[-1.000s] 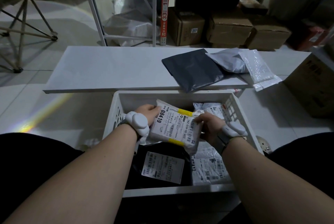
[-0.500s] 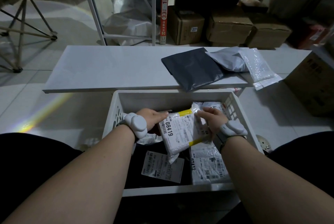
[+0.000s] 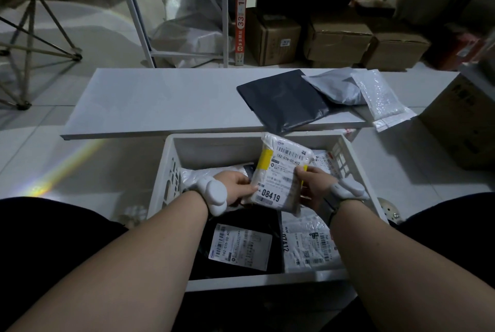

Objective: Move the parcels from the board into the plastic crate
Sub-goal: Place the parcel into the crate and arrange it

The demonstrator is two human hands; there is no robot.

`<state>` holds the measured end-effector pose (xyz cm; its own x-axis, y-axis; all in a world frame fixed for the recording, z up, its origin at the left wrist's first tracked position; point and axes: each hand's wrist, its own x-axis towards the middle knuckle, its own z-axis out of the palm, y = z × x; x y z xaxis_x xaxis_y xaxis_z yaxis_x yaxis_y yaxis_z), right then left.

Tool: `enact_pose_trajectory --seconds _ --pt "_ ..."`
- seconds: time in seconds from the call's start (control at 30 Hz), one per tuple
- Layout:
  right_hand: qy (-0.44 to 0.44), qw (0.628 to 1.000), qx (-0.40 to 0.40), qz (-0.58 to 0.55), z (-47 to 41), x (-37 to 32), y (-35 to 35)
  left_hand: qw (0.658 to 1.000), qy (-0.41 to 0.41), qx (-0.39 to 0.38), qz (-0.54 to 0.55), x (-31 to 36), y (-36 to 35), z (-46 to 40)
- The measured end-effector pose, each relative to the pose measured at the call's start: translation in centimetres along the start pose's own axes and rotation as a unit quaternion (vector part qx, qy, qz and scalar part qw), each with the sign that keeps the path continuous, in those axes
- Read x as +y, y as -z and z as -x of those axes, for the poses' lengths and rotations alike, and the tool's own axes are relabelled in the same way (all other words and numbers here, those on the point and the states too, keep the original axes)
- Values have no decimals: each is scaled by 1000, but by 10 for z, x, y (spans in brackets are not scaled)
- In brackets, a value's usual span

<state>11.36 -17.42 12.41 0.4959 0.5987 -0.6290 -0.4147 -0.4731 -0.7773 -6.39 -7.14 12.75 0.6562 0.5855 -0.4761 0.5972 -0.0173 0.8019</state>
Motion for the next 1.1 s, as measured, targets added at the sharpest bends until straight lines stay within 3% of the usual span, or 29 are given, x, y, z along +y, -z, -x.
enact_pose_trajectory --seconds 0.07,0.17,0.33,0.4,0.47,0.57,0.8,0.87,1.07,1.1 --pt "2 1000 16 26 -1 3 10 998 1 -12 -60 -1 -6 -4" --pt "1 994 28 105 -6 6 19 999 11 -5 -40 -1 -14 -7" --pt "-32 951 51 303 -7 10 43 999 25 -8 -47 -4 -23 -12" --pt "-54 914 53 400 -3 7 53 998 33 -13 -47 -6 -25 -12" --pt "-87 838 40 537 5 3 60 998 42 -16 -45 -7 -27 -15" --pt "-106 768 37 630 8 6 62 997 46 -16 -61 -8 -30 -16" --pt "-89 772 46 628 0 22 56 994 56 -32 -89 -10 -33 -18" --pt "-83 755 47 649 -3 27 54 993 52 -32 -105 -10 -33 -17" --pt "-86 766 24 636 -7 26 54 992 51 -28 -115 -10 -34 -18" --pt "-105 754 25 648 0 22 53 992 52 -29 -115 -10 -34 -18"
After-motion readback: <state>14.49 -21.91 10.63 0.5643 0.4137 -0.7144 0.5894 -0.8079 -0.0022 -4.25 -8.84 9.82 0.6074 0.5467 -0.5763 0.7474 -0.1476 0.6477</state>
